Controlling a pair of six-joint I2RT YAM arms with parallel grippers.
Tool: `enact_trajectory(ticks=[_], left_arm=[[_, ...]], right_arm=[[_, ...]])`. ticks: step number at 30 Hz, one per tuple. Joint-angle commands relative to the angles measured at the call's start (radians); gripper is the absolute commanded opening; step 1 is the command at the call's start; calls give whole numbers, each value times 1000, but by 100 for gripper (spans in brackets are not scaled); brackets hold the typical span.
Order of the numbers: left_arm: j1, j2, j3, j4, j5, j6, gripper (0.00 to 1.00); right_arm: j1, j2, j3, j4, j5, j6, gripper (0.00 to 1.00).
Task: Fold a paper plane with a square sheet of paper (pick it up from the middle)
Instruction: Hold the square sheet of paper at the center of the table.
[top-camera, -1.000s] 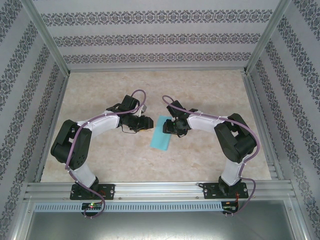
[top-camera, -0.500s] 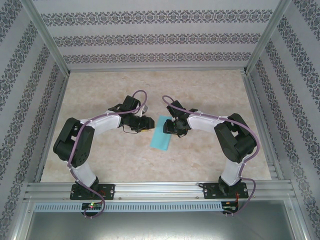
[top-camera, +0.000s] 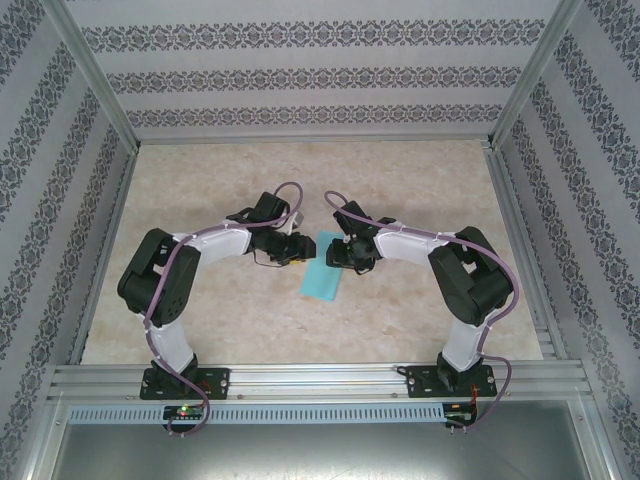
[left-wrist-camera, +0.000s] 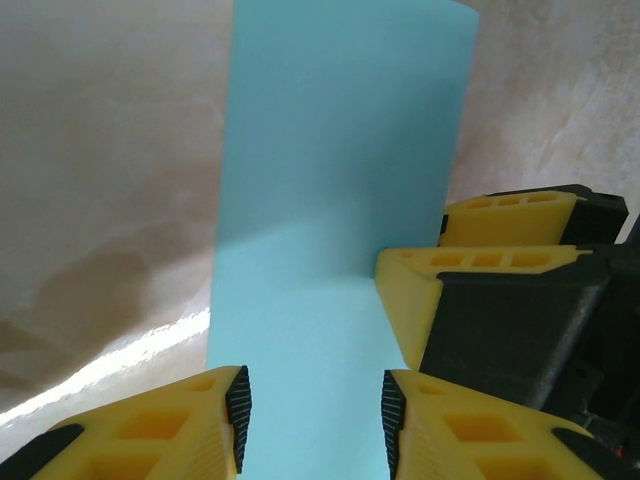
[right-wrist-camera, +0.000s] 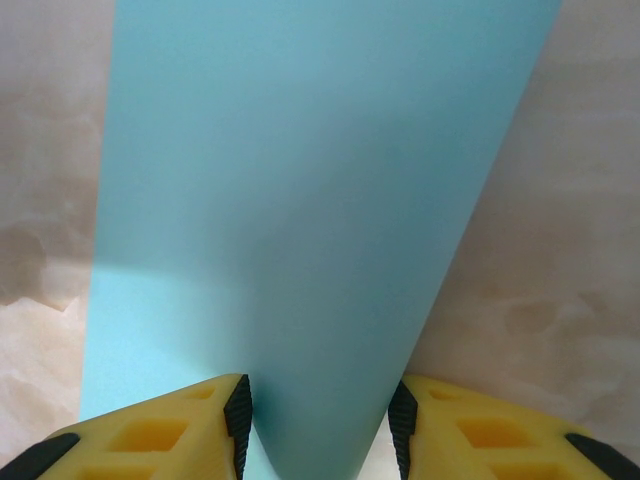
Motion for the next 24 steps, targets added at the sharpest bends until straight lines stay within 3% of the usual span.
enact_trajectory(ticks=[1, 14, 20, 24], left_arm=[[-19, 32, 34, 45, 20, -19, 41], [-42, 103, 61, 86, 34, -38, 35], [-41, 123, 52, 71, 22, -21, 20], [-41, 136, 53, 46, 3, -1, 18]], right_arm=[[6, 38, -7, -6, 18, 3, 44], [6, 38, -12, 16, 11, 15, 44], [6, 40, -13, 21, 5, 18, 44], [6, 38, -12, 21, 7, 17, 44]])
